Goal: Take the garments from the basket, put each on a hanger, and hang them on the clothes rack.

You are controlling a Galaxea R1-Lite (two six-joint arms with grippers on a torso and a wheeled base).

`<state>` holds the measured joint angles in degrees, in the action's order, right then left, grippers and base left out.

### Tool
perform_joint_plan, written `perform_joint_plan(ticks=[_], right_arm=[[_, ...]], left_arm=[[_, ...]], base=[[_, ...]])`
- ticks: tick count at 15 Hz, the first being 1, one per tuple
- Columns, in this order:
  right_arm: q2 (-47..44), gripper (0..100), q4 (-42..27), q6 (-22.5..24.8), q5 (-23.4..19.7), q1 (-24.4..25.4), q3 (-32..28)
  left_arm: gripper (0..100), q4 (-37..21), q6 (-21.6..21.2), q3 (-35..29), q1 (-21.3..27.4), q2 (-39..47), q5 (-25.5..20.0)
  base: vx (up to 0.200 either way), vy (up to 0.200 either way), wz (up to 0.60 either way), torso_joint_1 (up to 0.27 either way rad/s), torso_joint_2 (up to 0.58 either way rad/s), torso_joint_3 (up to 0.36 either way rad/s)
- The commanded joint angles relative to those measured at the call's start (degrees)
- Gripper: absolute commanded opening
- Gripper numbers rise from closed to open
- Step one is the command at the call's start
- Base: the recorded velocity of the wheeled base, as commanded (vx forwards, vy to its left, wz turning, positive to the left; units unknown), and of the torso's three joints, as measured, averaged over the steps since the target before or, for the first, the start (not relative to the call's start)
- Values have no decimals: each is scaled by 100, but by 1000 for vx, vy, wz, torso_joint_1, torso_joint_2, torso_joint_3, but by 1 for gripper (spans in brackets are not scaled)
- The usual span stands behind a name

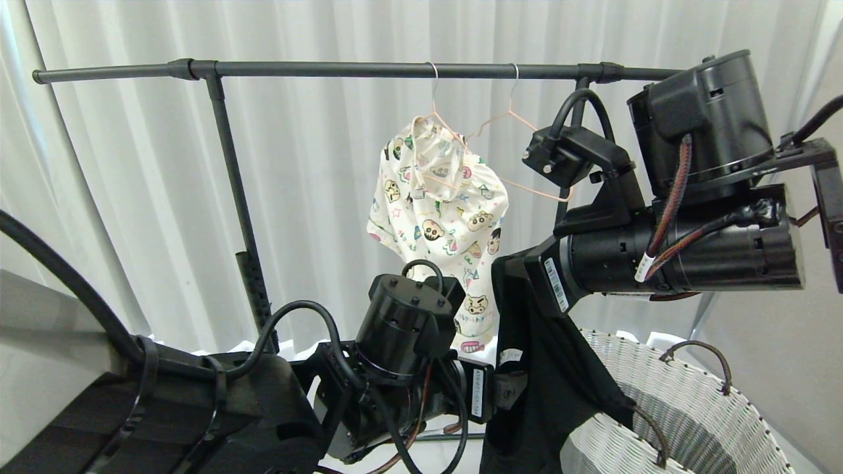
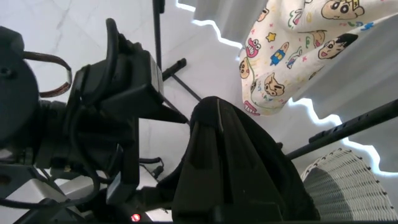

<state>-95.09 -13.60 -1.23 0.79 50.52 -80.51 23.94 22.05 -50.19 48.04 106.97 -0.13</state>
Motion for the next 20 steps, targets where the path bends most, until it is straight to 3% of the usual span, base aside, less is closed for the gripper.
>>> perform_joint_plan(ticks=[1,5,9,13,14,18,20], right_arm=[[8,0,-2,0,0,2,9],[8,0,-2,0,-88,63,0],[60,0,-28,0,-88,63,9],[69,0,-28,0,-88,63,0],[69,0,-28,0,-88,63,0],[69,0,-28,0,-62,63,35],[25,0,-19,-70,-44,20,70]], left_arm=[[100,14,-8,264,-23,-194,-13],[100,111,-61,413,-129,87,40],[100,137,-614,572,3,535,708],[100,137,-623,783,3,544,708],[0,137,-623,791,3,544,717],[0,146,-614,791,12,553,857],[0,137,-623,862,12,438,1385]], base=[[0,0,0,0,0,0],[0,0,0,0,0,0],[0,0,0,0,0,0],[0,0,0,0,0,0],[0,0,0,0,0,0],[0,0,0,0,0,0],[0,0,0,0,0,0]])
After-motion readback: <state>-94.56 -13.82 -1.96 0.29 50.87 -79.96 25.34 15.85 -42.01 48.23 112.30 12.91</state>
